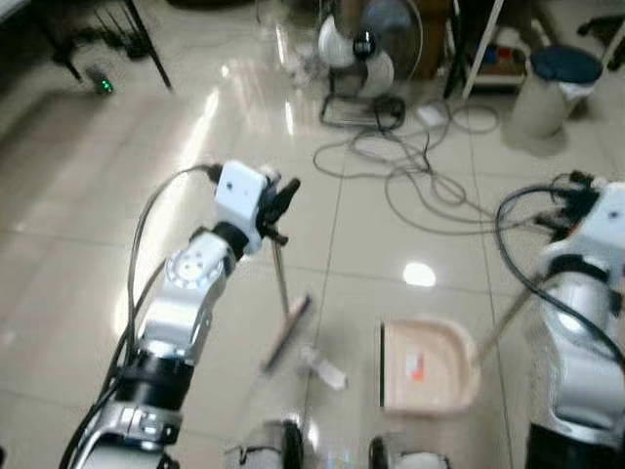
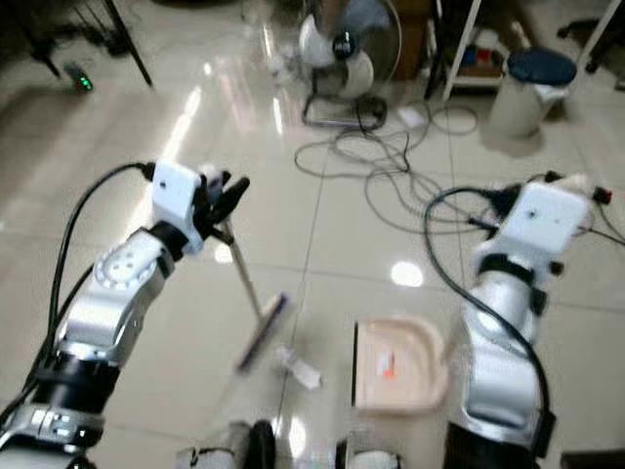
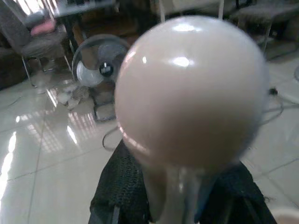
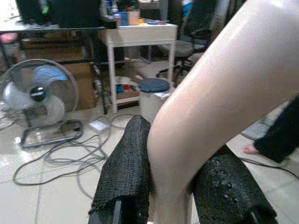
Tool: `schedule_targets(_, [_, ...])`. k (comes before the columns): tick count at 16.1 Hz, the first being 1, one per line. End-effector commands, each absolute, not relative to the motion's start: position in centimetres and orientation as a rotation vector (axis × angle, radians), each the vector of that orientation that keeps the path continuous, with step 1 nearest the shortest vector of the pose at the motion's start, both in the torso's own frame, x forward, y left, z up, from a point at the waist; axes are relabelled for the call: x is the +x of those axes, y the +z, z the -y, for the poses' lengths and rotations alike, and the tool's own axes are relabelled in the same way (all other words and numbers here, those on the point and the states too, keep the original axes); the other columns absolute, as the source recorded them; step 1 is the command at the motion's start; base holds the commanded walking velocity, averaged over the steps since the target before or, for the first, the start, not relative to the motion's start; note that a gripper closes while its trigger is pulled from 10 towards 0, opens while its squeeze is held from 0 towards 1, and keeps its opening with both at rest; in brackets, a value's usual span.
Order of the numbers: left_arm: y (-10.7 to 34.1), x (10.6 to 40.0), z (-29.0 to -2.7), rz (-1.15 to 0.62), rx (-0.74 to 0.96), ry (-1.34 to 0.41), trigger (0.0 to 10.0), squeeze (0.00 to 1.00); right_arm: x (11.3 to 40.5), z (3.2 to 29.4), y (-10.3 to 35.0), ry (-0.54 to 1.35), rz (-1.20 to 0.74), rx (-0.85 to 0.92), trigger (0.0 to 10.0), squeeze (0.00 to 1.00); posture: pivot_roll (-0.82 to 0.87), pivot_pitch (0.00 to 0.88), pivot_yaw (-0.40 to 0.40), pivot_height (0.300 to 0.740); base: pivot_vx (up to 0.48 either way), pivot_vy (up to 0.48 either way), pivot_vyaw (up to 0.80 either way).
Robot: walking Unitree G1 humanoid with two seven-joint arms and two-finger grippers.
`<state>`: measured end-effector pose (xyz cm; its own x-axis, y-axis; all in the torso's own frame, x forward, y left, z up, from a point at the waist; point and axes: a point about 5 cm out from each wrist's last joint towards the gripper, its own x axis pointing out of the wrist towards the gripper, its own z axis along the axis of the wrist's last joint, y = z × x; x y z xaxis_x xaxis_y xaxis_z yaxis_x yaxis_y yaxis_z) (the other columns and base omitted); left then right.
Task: Sweep floor
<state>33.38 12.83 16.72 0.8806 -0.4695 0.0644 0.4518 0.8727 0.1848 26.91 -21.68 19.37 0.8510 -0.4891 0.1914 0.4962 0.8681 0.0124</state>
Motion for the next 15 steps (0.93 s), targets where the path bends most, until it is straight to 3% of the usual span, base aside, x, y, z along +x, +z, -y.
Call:
schedule_targets(1, [17.3, 33.5, -12.6, 0.168, 0.206, -0.492, 10.0, 0.00, 27.1, 21.6, 19.2, -0.487, 0.229, -0.038, 10.0, 0.00, -0.03, 0.251, 0.082, 0.740, 0.000, 0.000, 0.00])
schedule_targets(6, [16.2, 34.1, -12.0, 0.153, 0.245, -0.531, 10.0, 0.00, 27.6, 22.3, 17.1, -0.498, 0.224, -0.131, 10.0, 0.00, 0.00, 0.323, 0.127, 0.740, 0.000, 0.000, 0.00])
schedule_targets(15, [16.1, 35.7, -12.4, 0.186, 0.221, -0.475, 10.0, 0.00, 30.3, 19.9, 18.6, -0.348, 0.486, -0.229, 10.0, 0.00, 0.03, 0.430, 0.184, 0.740, 0.000, 0.000, 0.00])
